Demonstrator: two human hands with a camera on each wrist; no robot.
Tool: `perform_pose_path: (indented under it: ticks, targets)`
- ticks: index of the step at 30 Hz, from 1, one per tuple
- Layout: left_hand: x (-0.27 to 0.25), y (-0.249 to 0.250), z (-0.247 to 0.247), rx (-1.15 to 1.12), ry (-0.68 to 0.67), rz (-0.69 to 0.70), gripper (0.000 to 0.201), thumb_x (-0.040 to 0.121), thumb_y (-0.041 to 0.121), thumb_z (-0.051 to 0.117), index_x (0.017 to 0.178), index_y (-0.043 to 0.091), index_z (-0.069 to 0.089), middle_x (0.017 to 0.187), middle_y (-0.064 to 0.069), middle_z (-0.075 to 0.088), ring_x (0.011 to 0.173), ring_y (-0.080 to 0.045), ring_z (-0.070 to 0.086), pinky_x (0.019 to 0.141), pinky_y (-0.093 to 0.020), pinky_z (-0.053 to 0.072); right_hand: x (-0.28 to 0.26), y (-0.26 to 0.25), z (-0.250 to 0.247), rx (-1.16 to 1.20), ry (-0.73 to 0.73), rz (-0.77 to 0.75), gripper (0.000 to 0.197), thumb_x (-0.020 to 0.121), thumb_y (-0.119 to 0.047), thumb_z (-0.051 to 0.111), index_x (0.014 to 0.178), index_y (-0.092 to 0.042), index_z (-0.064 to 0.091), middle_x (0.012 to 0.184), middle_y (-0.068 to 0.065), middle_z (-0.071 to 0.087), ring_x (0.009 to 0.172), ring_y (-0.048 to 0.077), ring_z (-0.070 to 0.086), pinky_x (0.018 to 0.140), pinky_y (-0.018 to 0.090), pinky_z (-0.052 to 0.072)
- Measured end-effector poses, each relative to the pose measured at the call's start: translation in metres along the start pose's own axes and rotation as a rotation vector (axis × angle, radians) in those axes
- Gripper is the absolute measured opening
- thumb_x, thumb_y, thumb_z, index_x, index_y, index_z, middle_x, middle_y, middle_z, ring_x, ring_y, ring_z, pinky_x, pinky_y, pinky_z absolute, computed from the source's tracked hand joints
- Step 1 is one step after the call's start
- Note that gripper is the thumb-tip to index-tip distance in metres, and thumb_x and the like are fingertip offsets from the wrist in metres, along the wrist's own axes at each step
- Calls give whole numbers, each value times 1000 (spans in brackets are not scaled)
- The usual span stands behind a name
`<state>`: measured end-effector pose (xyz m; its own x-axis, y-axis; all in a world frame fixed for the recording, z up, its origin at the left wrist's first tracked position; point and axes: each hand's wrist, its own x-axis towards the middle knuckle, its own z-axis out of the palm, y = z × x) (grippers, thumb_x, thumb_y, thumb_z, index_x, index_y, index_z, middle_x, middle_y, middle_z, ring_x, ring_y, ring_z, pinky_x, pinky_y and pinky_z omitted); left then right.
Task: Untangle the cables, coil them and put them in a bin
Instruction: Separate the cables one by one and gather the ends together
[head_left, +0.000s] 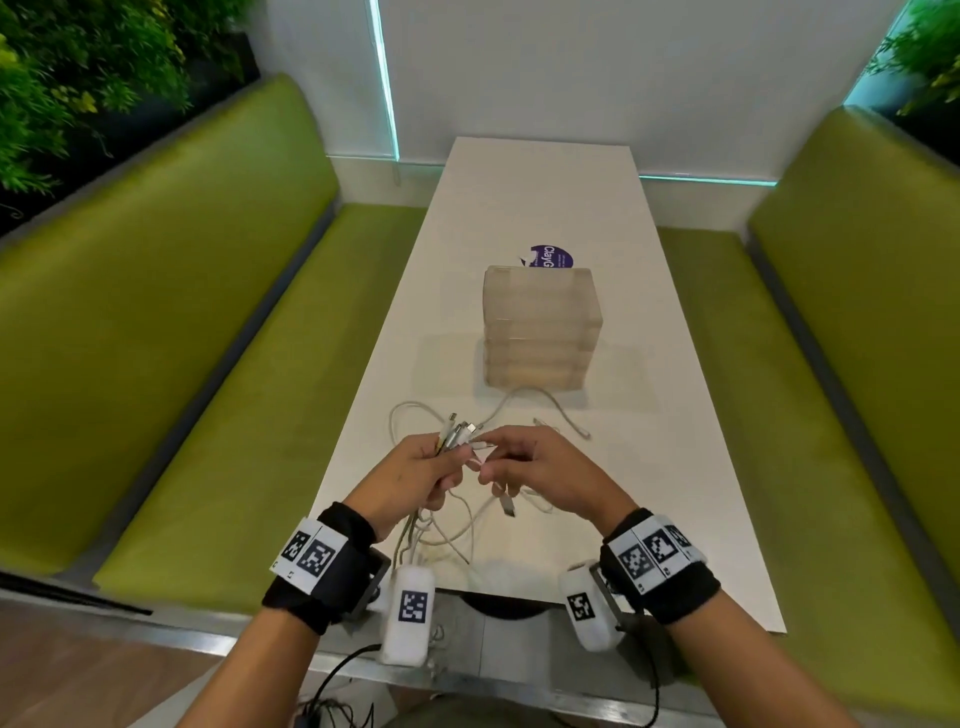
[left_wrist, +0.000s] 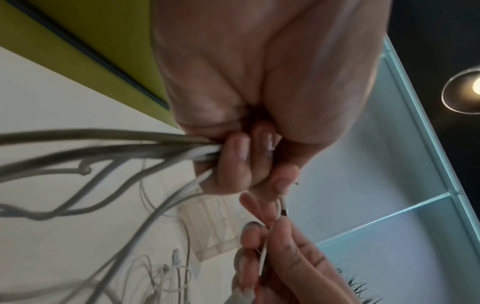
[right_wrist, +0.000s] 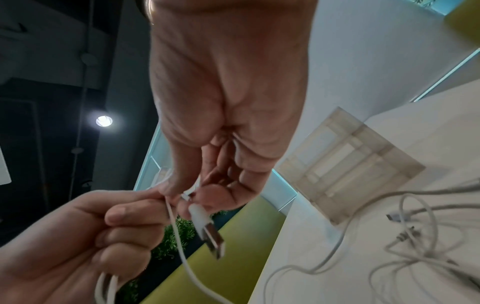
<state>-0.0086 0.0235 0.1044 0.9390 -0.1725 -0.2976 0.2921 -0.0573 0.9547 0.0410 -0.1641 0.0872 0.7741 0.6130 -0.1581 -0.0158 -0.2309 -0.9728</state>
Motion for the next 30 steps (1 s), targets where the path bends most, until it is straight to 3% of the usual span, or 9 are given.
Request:
perform_pose_path:
  ticks: [4,8,11,13,16,19,24,27,30]
  targets:
    - [-4,-3,1,-75,-19,5,25,98,17,49,87,10,70,54,1,37,48,-10,25,45,-19,23,0,2,7,-49,-158,41,28,90,-4,58,116,-13,64,77,1,64,64,10,60,66,23,50]
    - [-7,-4,6,-118,-66,5,23,97,17,48,92,3,66,52,3,38,47,-10,27,43,-19,23,3,7,17,-70,-255,100,24,90,-6,59,112,5,63,81,3,64,67,11,62,67,21,52]
    - [-11,-4,8,-92,-60,17,23,99,17,46,96,0,61,51,4,37,44,-8,29,43,-19,23,-2,11,26,-110,-375,132,20,90,-3,59,108,-8,68,79,6,62,66,13,61,64,18,50]
    - [-12,-4,5,-100,-26,16,22,99,16,44,92,1,59,51,5,37,43,-7,27,42,-18,23,-6,20,28,-190,-448,189,24,89,-2,59,111,-6,67,77,2,61,63,10,62,65,20,52]
    - [-12,-3,-1,-149,14,20,22,99,17,45,87,3,58,51,6,37,43,-7,24,41,-17,22,-13,39,29,-259,-464,293,22,88,0,59,108,-1,67,84,6,65,68,19,66,70,28,58]
    - [-11,-2,-3,-167,34,33,22,99,17,46,87,3,58,51,5,37,44,-7,25,41,-17,21,-21,54,34,-332,-471,355,21,85,1,60,104,-3,70,79,2,69,70,19,67,74,31,57]
    - [-9,-3,-5,-164,55,38,22,99,18,45,87,5,58,52,5,38,47,-9,22,41,-18,21,-27,70,42,-645,-410,368,23,81,-7,65,102,-12,74,98,7,74,79,11,61,77,25,49]
    - [-10,-6,-11,-171,92,33,22,99,19,46,87,6,59,52,5,38,48,-10,21,41,-18,22,-34,81,41,-578,-409,465,21,85,-10,65,105,-10,71,92,7,73,67,10,62,77,28,54]
    - [-13,-9,-21,-199,140,32,22,99,18,47,85,7,59,53,4,38,48,-9,21,40,-18,23,-40,88,35,-688,-485,530,20,85,-22,66,100,-9,73,71,1,66,53,10,54,68,29,50]
